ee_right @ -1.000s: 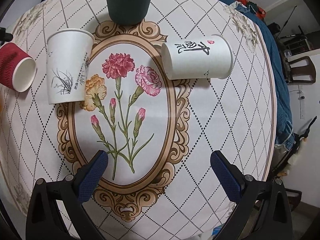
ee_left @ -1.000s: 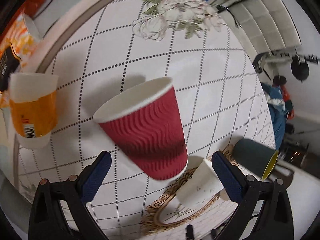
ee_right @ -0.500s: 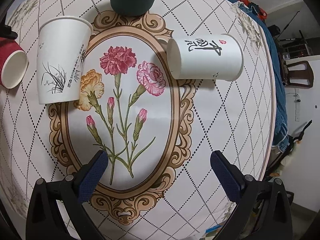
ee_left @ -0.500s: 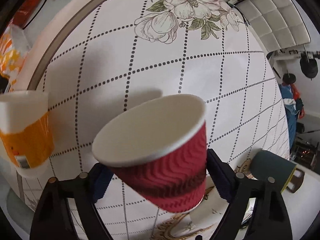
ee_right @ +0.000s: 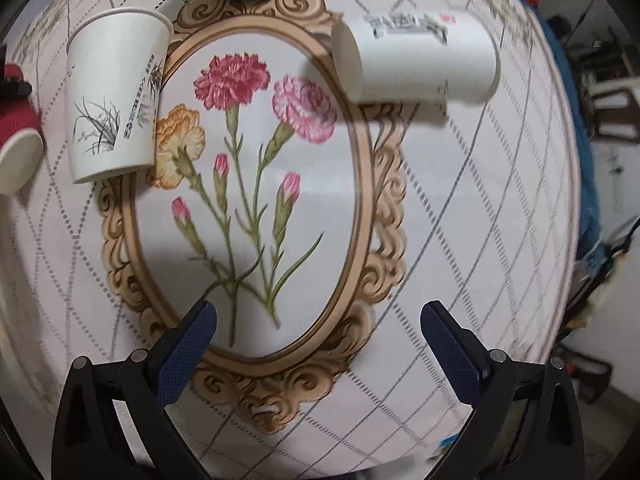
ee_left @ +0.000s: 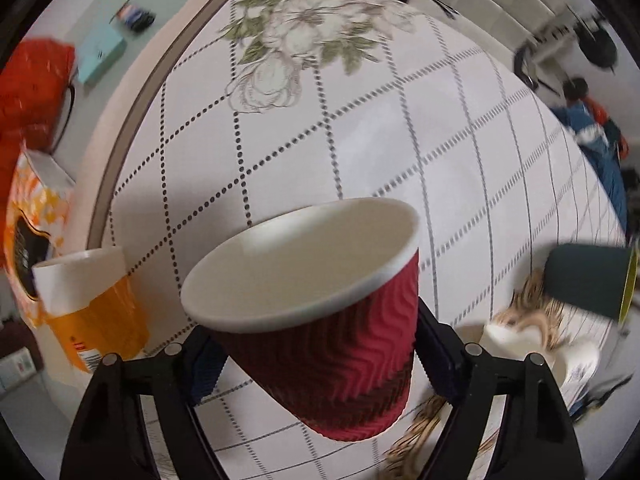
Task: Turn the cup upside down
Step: 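Carry the red cup with the left gripper toward the right gripper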
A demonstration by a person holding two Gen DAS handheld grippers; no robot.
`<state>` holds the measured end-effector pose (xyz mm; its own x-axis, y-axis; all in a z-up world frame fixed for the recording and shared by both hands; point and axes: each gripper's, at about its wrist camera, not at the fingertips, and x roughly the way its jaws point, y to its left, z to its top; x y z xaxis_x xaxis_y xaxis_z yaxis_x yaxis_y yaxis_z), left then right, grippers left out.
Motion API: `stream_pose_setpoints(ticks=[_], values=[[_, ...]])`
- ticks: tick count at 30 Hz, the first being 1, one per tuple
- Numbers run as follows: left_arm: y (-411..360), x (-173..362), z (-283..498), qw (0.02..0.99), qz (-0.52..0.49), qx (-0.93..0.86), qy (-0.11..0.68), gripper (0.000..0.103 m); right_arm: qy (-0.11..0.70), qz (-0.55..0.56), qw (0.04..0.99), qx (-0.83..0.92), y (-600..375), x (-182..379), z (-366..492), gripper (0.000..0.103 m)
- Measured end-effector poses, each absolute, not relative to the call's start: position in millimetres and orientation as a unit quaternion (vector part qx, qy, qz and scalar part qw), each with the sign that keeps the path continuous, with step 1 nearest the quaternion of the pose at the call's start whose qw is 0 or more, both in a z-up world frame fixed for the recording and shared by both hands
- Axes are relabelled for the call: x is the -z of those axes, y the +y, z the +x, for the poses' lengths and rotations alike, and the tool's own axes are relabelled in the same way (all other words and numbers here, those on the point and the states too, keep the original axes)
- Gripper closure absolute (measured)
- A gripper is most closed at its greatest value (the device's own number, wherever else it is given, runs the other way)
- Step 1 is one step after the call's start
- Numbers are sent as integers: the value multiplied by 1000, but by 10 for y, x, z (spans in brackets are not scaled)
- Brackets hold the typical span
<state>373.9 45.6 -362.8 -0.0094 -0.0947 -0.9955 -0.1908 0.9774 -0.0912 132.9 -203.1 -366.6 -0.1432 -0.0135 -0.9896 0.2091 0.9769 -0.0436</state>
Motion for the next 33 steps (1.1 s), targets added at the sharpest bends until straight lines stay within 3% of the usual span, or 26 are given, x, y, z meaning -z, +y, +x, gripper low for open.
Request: stream_pose_setpoints(ticks=[15,24,33], values=[[-157,3317,1901,671,61,58,736,21,745,128,653,52,-2116,3588,583,0],[-541,3291,585,652,84,65,751,21,743,121,657,20,-2217,3563,-92,0],[-1033,3438,-57,640,102,75,758,21,748,117,653,10,-2439,3722,-743,0]])
